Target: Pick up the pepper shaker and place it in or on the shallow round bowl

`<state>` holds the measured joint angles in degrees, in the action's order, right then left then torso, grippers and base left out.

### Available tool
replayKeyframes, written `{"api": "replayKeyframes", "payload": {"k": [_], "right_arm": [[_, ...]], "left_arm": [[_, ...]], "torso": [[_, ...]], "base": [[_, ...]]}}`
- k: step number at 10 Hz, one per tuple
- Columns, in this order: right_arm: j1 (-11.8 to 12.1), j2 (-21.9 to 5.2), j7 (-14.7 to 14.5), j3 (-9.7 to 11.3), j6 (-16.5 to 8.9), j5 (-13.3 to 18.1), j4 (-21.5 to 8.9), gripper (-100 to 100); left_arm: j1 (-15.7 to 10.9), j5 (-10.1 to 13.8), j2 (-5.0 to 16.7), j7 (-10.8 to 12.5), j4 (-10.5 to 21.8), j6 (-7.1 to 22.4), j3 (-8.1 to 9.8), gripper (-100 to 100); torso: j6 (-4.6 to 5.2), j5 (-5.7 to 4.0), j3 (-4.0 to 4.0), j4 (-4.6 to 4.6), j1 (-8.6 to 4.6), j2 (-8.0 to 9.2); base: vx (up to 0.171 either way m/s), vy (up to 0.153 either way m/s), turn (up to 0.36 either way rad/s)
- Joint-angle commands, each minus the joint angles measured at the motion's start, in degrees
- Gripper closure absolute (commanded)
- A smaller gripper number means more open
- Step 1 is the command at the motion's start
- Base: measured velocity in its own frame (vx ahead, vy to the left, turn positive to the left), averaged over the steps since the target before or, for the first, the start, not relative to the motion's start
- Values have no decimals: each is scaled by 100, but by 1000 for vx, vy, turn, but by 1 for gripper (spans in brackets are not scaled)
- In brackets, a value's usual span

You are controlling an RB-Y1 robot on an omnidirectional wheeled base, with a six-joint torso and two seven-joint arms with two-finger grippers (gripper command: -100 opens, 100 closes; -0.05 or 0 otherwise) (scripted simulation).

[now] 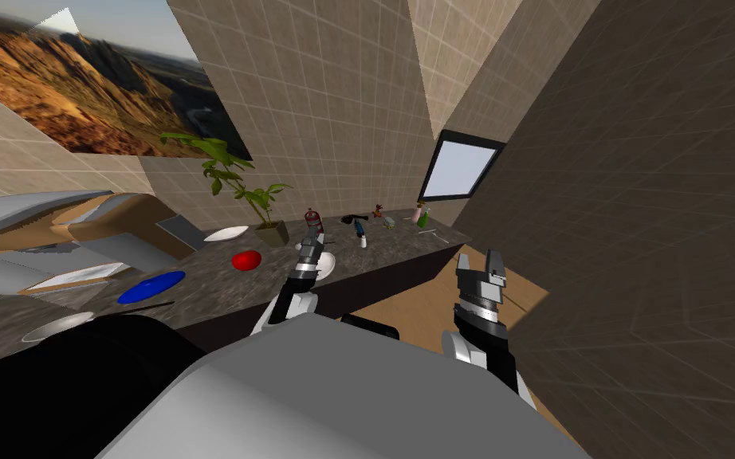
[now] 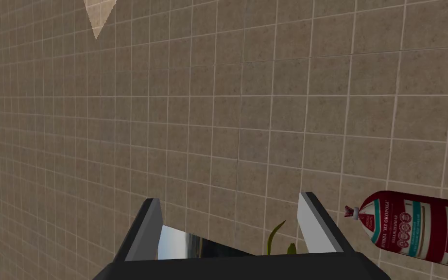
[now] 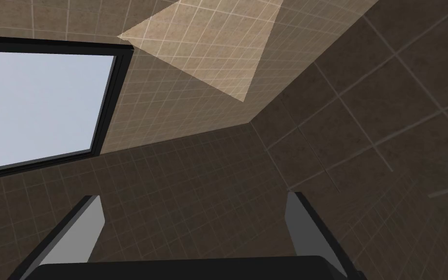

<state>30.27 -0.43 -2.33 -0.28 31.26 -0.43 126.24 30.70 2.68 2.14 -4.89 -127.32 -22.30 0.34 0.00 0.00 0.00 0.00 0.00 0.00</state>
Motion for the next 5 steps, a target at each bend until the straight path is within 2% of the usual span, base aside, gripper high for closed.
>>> {"api": "replayKeyframes", "payload": {"k": [1,3,5], "right_arm": [[0,0,0,0,0,0,0,0],[0,1,0,1,0,0,0,0],[0,1,0,1,0,0,0,0]], "left_arm": [[-60,-69,189,-72,95,9,-8,-100],[-255,-295,433,-313,403,36,-40,-100],[-390,-447,497,-478,603,52,-70,-100]], "torso": [[0,0,0,0,0,0],[-1,-6,8,3,-30,14],[0,-10,8,3,-46,14]], "base": [[-17,-41,45],[-51,-116,148],[-34,-114,136]]}}
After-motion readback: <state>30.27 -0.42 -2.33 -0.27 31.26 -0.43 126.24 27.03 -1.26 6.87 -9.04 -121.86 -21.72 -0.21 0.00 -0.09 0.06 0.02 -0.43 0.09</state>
